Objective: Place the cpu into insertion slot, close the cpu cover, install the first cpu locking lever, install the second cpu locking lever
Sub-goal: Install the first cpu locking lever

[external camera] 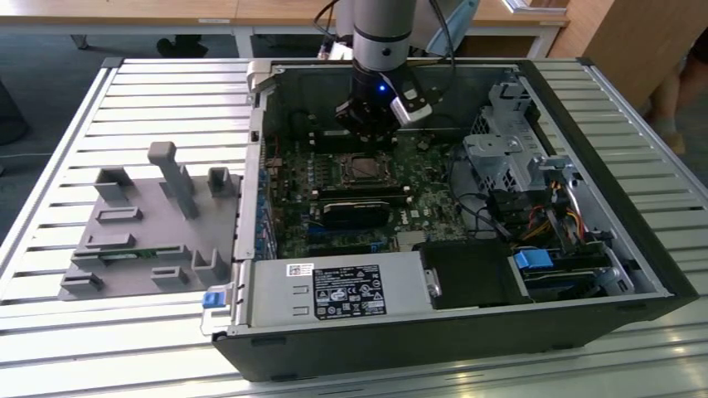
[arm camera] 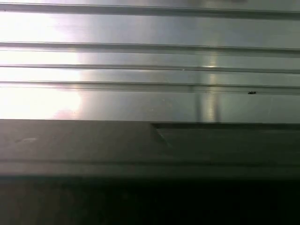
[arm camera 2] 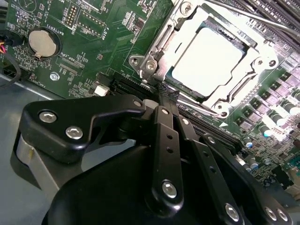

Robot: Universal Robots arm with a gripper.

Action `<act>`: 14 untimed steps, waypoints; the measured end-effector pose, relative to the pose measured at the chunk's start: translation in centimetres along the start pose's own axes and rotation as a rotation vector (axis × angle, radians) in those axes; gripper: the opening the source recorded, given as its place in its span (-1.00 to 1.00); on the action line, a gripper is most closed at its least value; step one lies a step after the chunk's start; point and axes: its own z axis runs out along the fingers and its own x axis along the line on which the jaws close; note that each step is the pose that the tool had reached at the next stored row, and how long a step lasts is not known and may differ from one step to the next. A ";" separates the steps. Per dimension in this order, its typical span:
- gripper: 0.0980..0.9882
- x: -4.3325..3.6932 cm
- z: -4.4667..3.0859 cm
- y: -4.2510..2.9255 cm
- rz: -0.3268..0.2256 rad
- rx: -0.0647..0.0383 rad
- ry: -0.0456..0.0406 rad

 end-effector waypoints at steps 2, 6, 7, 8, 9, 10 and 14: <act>-0.98 0.01 0.06 -0.01 0.000 0.005 0.0003; -0.98 0.01 0.29 -0.02 0.000 0.015 0.0003; -0.98 0.01 0.36 -0.02 0.000 0.017 0.0004; -0.98 0.02 0.42 -0.02 0.000 0.019 0.0005; -0.98 0.02 0.46 -0.02 0.000 0.021 0.0006; -0.98 0.02 0.50 -0.02 -0.001 0.021 0.0008; -0.98 0.01 0.53 0.08 0.000 0.021 0.0005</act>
